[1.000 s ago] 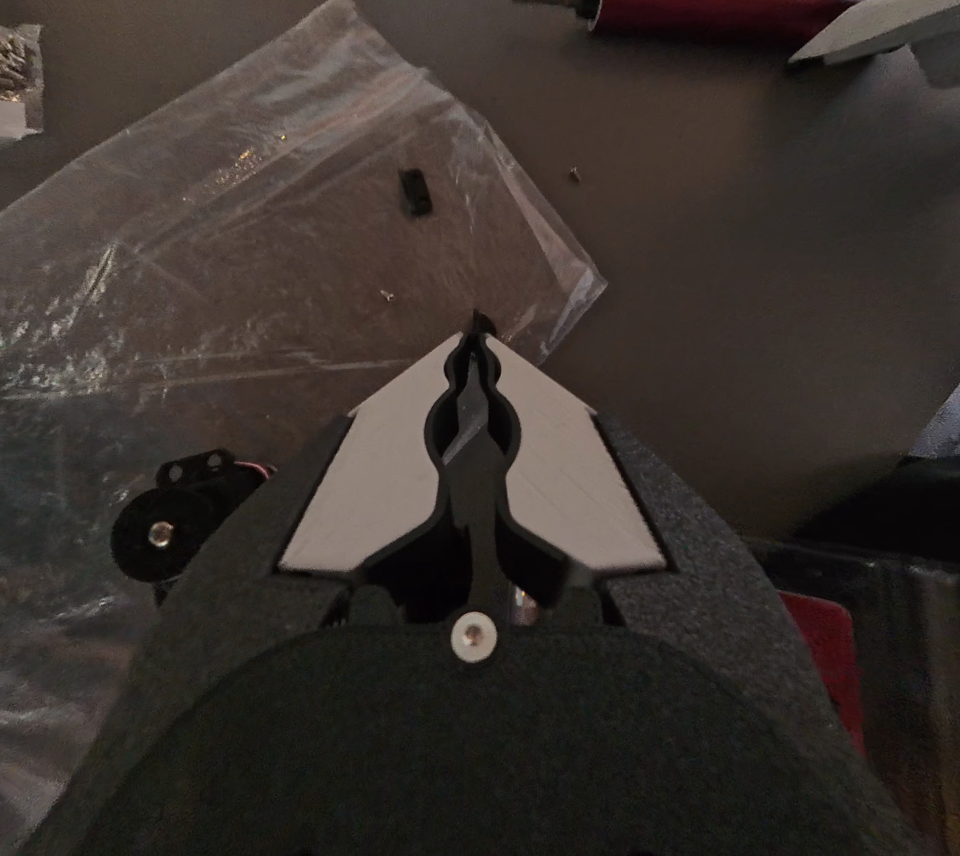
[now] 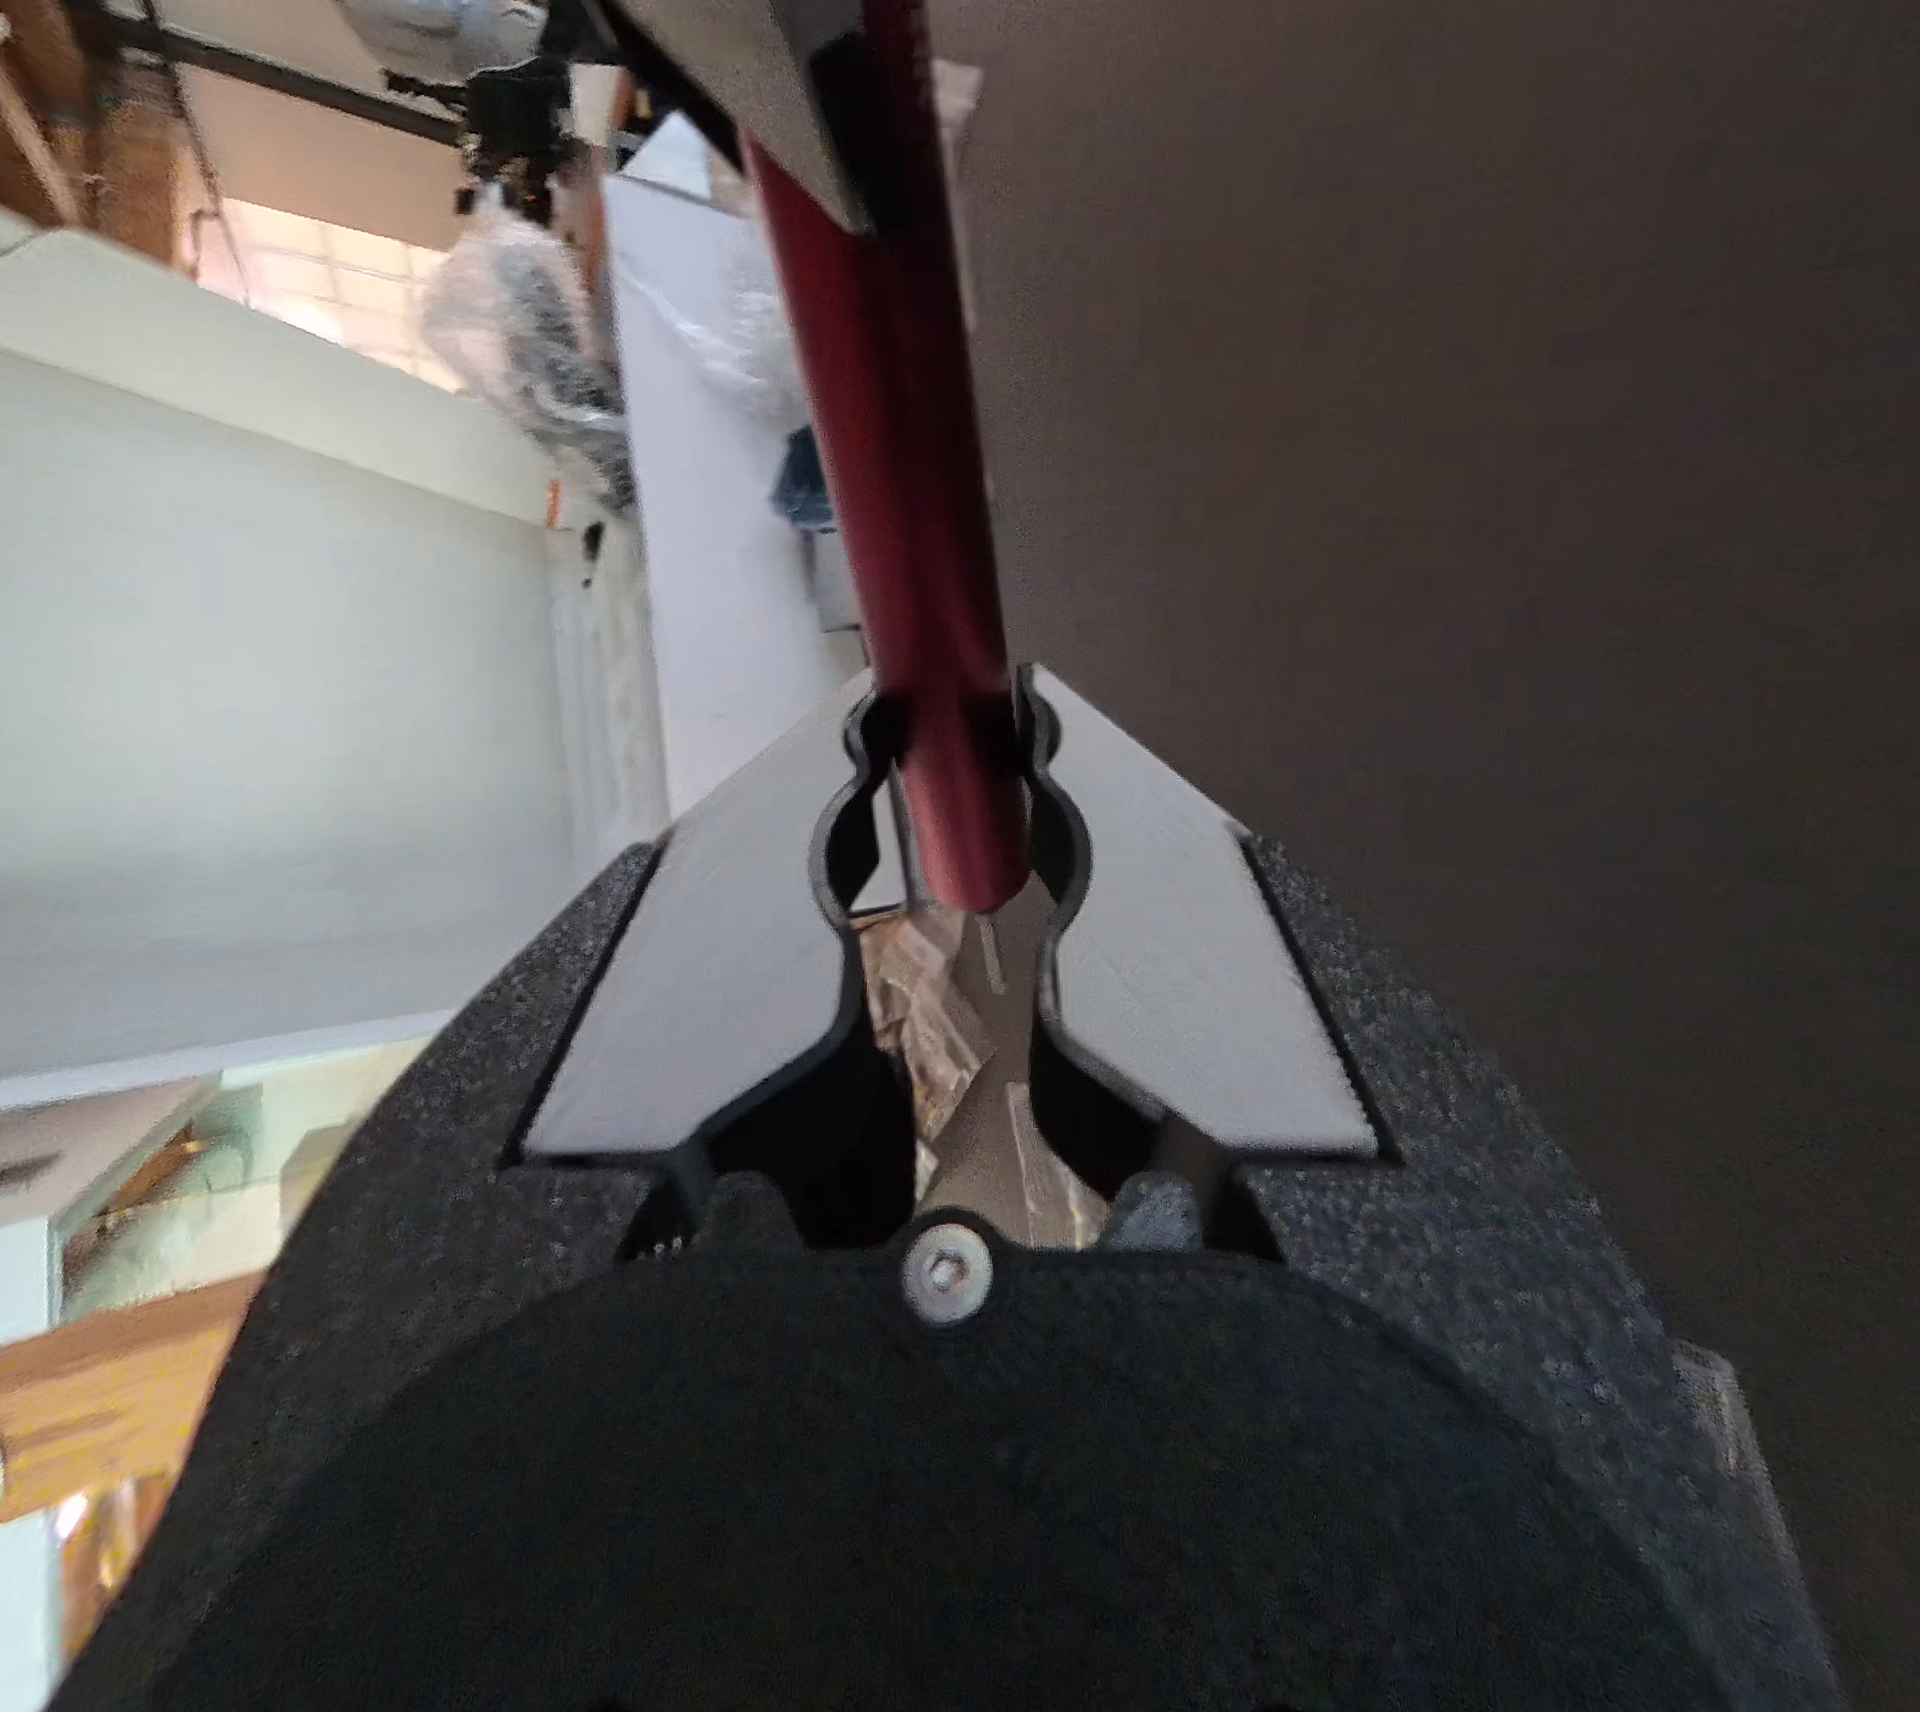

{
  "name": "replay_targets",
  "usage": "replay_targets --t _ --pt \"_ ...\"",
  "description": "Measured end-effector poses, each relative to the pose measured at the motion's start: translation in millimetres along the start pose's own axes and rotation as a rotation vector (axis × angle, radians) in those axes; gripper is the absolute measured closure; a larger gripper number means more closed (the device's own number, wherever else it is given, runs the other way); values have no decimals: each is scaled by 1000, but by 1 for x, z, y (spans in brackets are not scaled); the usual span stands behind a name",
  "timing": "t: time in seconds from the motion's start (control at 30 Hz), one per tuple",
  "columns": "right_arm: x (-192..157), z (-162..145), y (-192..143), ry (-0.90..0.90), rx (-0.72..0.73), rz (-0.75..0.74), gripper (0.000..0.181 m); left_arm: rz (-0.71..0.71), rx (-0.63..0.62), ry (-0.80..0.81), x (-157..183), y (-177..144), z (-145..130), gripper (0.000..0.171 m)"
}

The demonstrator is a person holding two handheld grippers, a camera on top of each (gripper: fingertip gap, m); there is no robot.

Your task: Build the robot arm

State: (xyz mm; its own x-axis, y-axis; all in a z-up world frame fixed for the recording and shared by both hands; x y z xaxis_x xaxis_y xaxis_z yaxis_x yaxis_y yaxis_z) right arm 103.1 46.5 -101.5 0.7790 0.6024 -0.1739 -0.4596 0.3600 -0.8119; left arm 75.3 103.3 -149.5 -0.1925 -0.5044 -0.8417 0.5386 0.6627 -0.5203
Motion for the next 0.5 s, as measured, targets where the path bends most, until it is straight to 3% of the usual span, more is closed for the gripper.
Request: replay_targets --t 0.17,0.33,0.4,0.5 --pt "-17 36 -30 -129 110 -7 158 111 68 -157 -42 -27 -7 151" --pt "-13 43 -90 -181 443 -78 126 258 133 -225 -82 -57 -18 151" --pt "-14 38 -98 -196 569 -46 125 211 180 -248 -88 -70 -17 152" --pt "-44 59 -72 -322 561 42 121 12 301 -235 -82 -95 -2 151"
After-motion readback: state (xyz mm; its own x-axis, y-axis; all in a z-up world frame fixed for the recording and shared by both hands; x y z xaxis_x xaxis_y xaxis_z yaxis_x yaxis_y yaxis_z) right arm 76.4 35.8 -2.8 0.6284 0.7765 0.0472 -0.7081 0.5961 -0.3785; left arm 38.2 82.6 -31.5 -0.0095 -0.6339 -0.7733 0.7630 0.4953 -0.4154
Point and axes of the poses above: each gripper's, where its closed fingertips meet, y out along the fingers, z out of its top, x = y × z across the jaws, the point moved 1 cm from there along -y, back along the fingers, and after that the axes turned 15 degrees about -x, right-handed, at the moved point
